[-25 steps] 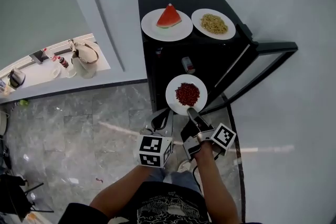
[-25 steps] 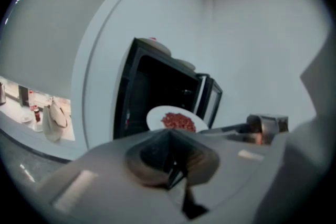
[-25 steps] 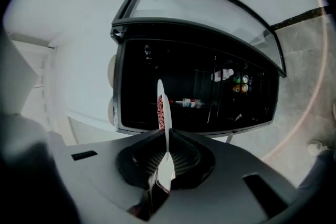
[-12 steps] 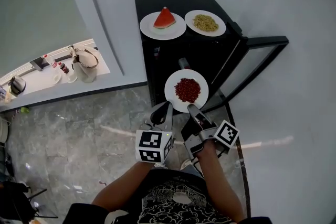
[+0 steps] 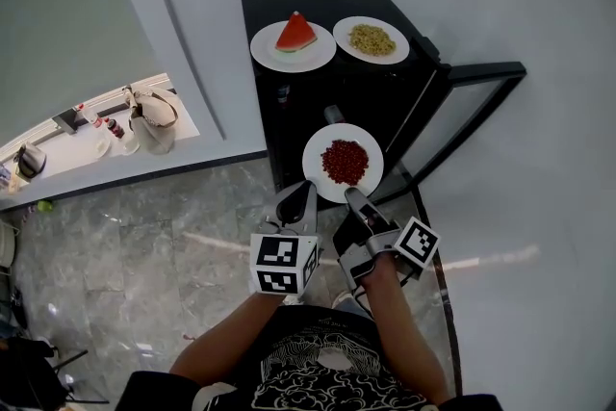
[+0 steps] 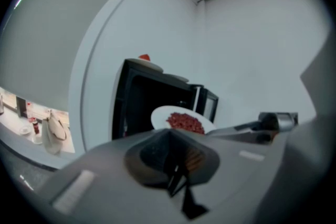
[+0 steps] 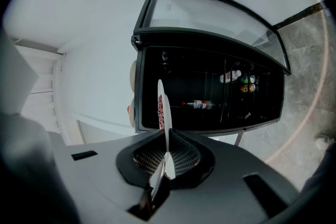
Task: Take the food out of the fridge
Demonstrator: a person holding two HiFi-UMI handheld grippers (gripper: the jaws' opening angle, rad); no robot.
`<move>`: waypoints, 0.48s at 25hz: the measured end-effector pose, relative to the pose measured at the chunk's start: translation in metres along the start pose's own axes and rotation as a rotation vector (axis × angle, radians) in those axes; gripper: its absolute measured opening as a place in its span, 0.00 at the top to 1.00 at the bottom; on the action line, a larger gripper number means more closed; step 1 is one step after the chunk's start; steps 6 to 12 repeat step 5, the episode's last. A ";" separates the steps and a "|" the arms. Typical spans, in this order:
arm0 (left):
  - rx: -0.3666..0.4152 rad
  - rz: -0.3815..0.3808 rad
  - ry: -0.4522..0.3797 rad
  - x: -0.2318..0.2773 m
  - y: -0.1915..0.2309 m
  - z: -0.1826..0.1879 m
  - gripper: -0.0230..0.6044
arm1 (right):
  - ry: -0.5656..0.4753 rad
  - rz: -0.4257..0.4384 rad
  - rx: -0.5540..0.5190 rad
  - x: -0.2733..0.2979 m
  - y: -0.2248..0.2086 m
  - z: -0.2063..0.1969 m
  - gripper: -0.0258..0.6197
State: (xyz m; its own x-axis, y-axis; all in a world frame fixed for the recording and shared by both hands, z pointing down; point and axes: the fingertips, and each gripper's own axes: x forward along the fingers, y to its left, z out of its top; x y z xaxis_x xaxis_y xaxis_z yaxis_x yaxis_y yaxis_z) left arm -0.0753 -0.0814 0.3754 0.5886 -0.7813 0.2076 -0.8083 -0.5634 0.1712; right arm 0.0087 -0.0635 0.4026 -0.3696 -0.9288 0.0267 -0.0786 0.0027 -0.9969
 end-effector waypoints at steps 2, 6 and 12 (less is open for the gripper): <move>-0.001 -0.001 -0.001 0.001 -0.001 0.001 0.97 | 0.000 0.000 0.000 0.000 0.001 0.001 0.94; -0.002 -0.003 -0.001 0.001 -0.002 0.003 0.97 | -0.001 -0.001 -0.005 0.001 0.003 0.003 0.94; -0.002 -0.003 -0.001 0.001 -0.002 0.003 0.97 | -0.001 -0.001 -0.005 0.001 0.003 0.003 0.94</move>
